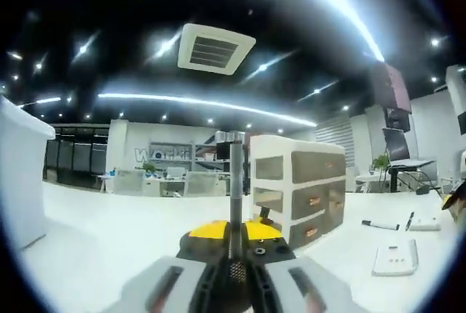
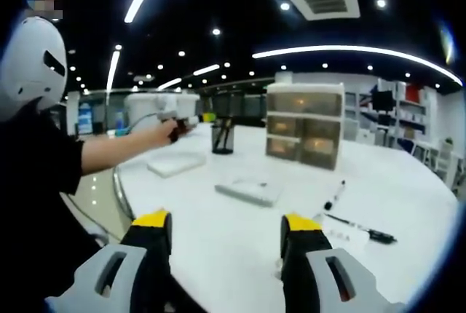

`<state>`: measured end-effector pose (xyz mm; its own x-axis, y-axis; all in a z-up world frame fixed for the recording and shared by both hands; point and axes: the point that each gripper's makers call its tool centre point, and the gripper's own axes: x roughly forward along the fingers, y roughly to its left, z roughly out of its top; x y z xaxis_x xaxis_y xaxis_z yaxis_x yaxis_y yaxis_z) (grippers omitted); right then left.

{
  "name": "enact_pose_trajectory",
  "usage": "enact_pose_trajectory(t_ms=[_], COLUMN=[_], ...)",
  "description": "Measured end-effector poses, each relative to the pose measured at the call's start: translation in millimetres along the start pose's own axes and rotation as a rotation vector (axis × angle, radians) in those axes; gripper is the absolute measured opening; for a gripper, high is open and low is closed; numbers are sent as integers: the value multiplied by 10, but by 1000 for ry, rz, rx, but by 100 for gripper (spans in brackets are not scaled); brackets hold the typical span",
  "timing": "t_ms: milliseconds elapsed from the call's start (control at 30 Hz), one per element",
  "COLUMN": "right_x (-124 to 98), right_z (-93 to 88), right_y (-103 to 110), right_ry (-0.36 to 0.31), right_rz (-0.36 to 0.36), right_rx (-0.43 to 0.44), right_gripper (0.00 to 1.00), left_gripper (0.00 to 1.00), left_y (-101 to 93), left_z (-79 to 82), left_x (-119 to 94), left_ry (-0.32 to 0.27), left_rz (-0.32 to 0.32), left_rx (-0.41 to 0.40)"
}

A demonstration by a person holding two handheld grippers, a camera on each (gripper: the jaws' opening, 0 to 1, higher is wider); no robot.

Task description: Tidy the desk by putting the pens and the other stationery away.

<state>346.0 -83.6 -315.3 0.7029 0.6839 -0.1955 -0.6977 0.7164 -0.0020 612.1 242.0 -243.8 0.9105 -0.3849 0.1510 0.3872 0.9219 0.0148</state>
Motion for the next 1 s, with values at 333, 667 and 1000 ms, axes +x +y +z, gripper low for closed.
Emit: enact_pose_trajectory(t_ms=[333, 667, 1000], right_x=[-7, -19, -46], right_z=[6, 17, 15], right_y=[28, 39, -4], right_ry=[-5, -9, -10], right_rz=[5, 7, -3], right_rx=[-1, -2, 1], right_gripper=[57, 57, 57], left_gripper=[22, 29, 49], left_y=[-90, -438, -824], left_z=[47, 209, 298], left_x=[-219, -510, -821], left_ry=[-14, -53, -40], left_rz=[8, -54, -139], left_rx=[5, -14, -31])
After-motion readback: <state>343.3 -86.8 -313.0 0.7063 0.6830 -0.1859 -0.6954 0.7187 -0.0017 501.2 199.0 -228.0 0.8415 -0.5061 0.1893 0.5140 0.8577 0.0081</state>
